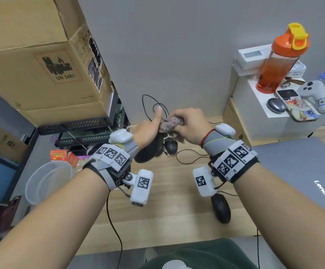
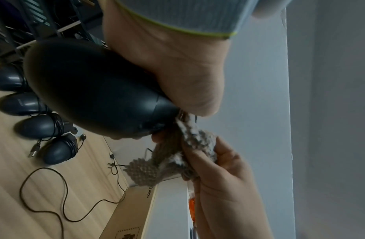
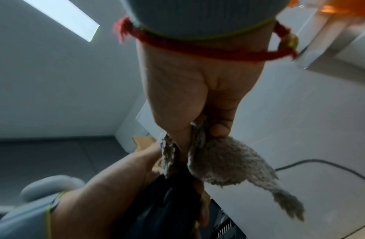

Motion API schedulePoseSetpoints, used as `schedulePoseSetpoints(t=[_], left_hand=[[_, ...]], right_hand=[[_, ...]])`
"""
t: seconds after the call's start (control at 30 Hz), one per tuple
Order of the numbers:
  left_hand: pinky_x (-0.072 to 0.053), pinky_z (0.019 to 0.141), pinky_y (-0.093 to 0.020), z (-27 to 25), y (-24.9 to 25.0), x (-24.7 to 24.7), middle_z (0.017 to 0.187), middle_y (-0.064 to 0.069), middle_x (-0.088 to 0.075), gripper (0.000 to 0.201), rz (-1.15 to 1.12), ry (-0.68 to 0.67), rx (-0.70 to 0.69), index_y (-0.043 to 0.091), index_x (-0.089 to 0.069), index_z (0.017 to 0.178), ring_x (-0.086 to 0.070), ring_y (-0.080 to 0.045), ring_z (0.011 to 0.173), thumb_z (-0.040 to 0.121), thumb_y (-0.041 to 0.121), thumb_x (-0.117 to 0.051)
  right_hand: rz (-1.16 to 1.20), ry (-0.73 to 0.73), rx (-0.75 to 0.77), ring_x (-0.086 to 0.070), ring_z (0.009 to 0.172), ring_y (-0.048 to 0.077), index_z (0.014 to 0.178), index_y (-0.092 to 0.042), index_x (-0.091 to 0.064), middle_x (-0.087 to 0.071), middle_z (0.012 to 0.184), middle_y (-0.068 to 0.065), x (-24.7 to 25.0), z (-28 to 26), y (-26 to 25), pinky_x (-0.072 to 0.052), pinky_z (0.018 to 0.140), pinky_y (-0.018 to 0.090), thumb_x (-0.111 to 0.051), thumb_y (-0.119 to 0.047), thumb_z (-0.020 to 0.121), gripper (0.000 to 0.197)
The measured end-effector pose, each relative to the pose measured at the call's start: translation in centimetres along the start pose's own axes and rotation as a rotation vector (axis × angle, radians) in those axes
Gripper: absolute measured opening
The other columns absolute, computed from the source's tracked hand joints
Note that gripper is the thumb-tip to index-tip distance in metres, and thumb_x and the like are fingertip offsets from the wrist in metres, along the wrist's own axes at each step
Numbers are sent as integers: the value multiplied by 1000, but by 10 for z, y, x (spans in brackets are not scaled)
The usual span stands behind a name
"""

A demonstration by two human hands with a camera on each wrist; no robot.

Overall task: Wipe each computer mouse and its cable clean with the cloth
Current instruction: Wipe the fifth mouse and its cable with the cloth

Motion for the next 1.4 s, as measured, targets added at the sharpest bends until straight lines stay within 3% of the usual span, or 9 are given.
schedulePoseSetpoints(t=[0.13,0.27,0.43,0.6,0.73,0.87,0.97,1.17,1.4], left_hand=[[-40,81,-36,1,2,2,101,-19,-65,69,42,23,-24,0,-67,101,-59,-32,92,107,54,-24],[-28,66,-38,-3,-6,11,87,-17,-49,35,-63,93,40,7,-47,78,-42,-29,76,105,25,-32],[-51,97,-52,-3,-10,23,90,-11,-77,51,-331,36,8,2,-73,86,-66,-38,88,93,34,-33],[-57,81,-43,-2,-15,44,83,-20,-76,54,-480,84,14,4,-77,81,-67,-35,68,100,29,-34],[-60,81,-52,1,-22,62,92,-22,-76,50,-525,141,55,1,-74,84,-68,-40,74,99,31,-37],[-55,95,-56,6,-23,55,113,-27,-70,55,-277,130,65,-7,-66,112,-67,-44,105,94,38,-40],[-52,97,-54,4,-15,36,111,-25,-70,58,-65,54,14,-5,-68,110,-66,-41,105,97,43,-38],[-43,104,-49,12,-8,5,101,-15,-72,111,99,24,-27,14,-77,99,-63,-38,100,66,88,-2],[-42,84,-40,-3,17,11,86,-15,-63,71,43,77,-67,11,-58,72,-57,-35,88,103,62,-21]], right_hand=[[-90,-73,58,-64,88,27,98,-21,-72,-73,86,4,-17,-1,-6,-39,72,26,-67,-15,80,20],[-93,-90,10,-62,80,21,95,-21,-72,-73,80,2,-23,-1,4,-42,70,25,-66,-13,79,20],[-81,-116,-183,-66,78,31,79,-21,-68,-71,75,8,-29,-7,54,-54,74,40,-60,-3,76,20],[-154,-82,-422,-62,83,32,81,-8,-68,-70,83,13,-22,-23,115,-49,68,33,-58,-4,78,12],[-157,-6,-578,-60,76,32,78,-10,-68,-67,78,15,-12,-38,151,-42,66,29,-58,-8,80,10],[-88,105,-667,-57,76,32,80,-15,-67,-66,84,18,-1,-39,156,-38,67,28,-58,-12,84,11],[-10,195,-577,-55,75,29,85,-10,-70,-65,80,14,15,-23,127,-40,68,27,-57,-16,88,15],[-7,229,-119,-65,88,28,92,-17,-72,-72,84,8,38,1,22,-46,78,29,-66,-14,82,12],[-84,19,68,-67,73,31,90,-19,-70,-72,73,5,0,-2,-8,-54,71,36,-66,-24,87,7]])
Point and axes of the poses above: each hand's wrist, its own z-axis towards the middle knuckle, its own x-axis out of the back of the hand, y = z × x, the point moved 7 cm from there along z, towards the middle knuckle
